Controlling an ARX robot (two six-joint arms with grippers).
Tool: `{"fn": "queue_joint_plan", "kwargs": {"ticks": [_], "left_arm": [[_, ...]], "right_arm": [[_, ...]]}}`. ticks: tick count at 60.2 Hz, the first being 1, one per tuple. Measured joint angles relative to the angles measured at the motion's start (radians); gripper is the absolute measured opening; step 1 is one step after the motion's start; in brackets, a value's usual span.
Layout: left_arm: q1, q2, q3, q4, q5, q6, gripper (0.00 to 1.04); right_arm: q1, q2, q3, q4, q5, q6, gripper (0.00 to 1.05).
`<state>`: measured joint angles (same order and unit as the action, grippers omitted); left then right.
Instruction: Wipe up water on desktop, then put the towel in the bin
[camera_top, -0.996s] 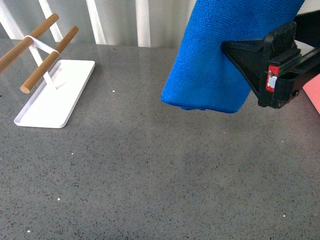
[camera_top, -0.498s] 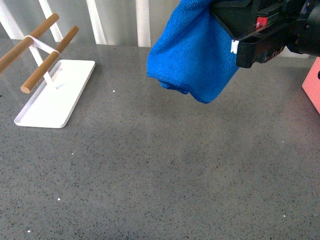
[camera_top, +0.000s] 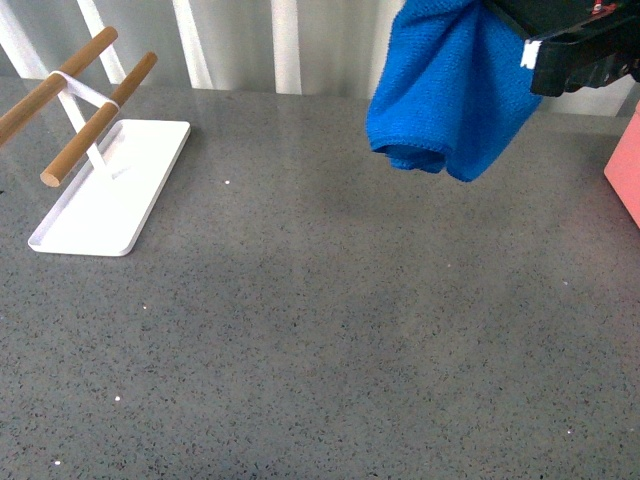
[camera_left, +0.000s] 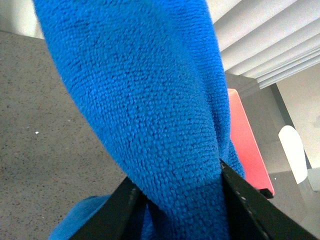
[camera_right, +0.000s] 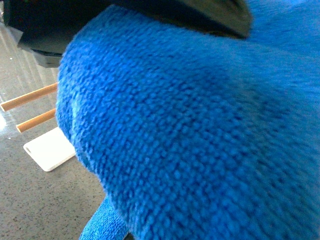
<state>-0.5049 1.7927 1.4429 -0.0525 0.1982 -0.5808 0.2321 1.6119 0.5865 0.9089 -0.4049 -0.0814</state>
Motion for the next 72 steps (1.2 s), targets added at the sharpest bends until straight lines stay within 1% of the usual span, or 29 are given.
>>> {"fn": "queue_joint_plan", "kwargs": {"ticks": [6,11,18,23,29,36,46,53,59,60,63,64,65,66,67,69,72], "left_arm": [[0.047,0.0,-0.025,0.002,-0.002,0.008,0.65],[0.106,-0.006,-0.072,0.025,-0.005,0.035,0.83],[0.173,-0.034,-0.154,0.071,0.012,0.089,1.0],[0.219,-0.07,-0.234,0.114,0.037,0.137,0.97],[0.282,-0.142,-0.369,0.163,0.077,0.235,0.98],[0.335,-0.228,-0.525,0.204,0.126,0.328,0.98],[0.397,-0.396,-0.757,0.201,0.225,0.426,0.98],[0.461,-0.58,-0.904,0.14,0.32,0.489,0.98],[0.518,-0.679,-0.967,0.096,0.333,0.531,0.98],[0.52,-0.682,-0.988,0.128,0.299,0.54,0.96],[0.511,-0.69,-1.106,0.43,0.06,0.554,0.86],[0.51,-0.69,-1.126,0.478,0.027,0.554,0.84],[0.51,-0.692,-1.164,0.57,-0.034,0.558,0.8],[0.509,-0.692,-1.181,0.61,-0.063,0.558,0.79],[0.509,-0.697,-1.213,0.684,-0.111,0.559,0.75],[0.509,-0.709,-1.25,0.778,-0.164,0.561,0.7],[0.509,-0.736,-1.275,0.861,-0.191,0.562,0.63]], "right_arm": [[-0.033,-0.025,0.004,-0.041,0.0,-0.001,0.04],[-0.063,-0.05,0.008,-0.075,-0.001,-0.005,0.04],[-0.093,-0.069,0.014,-0.117,-0.002,-0.02,0.04],[-0.114,-0.077,0.017,-0.147,-0.004,-0.029,0.04],[-0.137,-0.09,0.018,-0.191,-0.008,-0.039,0.04],[-0.155,-0.101,0.018,-0.238,0.0,-0.047,0.04],[-0.175,-0.113,0.018,-0.313,0.018,-0.049,0.04],[-0.185,-0.136,0.018,-0.352,0.018,-0.049,0.04],[-0.188,-0.146,0.018,-0.358,0.017,-0.051,0.04],[-0.188,-0.147,0.018,-0.359,0.017,-0.053,0.04],[-0.187,-0.148,0.017,-0.364,0.019,-0.054,0.04],[-0.187,-0.148,0.017,-0.365,0.019,-0.055,0.04],[-0.186,-0.148,0.016,-0.367,0.019,-0.056,0.04],[-0.185,-0.148,0.016,-0.367,0.019,-0.057,0.04],[-0.184,-0.149,0.016,-0.368,0.02,-0.058,0.04],[-0.183,-0.149,0.016,-0.371,0.023,-0.061,0.04],[-0.181,-0.149,0.015,-0.38,0.029,-0.065,0.04]]}}
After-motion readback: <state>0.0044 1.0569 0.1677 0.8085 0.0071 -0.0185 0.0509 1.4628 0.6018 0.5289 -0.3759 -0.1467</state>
